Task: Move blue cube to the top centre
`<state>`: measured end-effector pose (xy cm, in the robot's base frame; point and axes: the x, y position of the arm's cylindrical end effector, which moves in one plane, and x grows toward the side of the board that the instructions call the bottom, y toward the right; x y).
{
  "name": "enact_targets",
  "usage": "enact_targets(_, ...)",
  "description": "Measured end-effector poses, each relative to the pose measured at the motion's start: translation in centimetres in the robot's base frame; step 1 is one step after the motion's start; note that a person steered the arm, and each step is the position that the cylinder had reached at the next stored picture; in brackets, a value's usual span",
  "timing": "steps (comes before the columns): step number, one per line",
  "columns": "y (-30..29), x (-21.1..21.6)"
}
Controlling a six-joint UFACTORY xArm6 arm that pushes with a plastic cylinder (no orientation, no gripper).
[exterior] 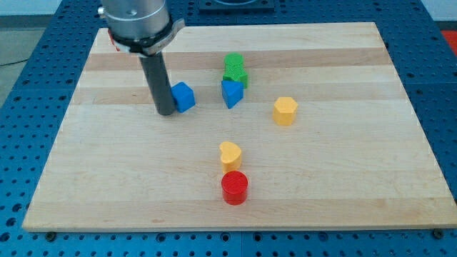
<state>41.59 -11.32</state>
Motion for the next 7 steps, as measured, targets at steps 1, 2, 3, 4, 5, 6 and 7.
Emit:
enact_targets(1, 5.4, -0.7)
enact_targets(2, 5.6, -3.7)
enact_targets(3, 3.8, -11.6)
enact_targets(4, 2.1, -10.9)
enact_targets(5, -4.8, -10.5)
enact_targets(6, -4.5, -13.8)
enact_targets(7, 2.7, -11.8)
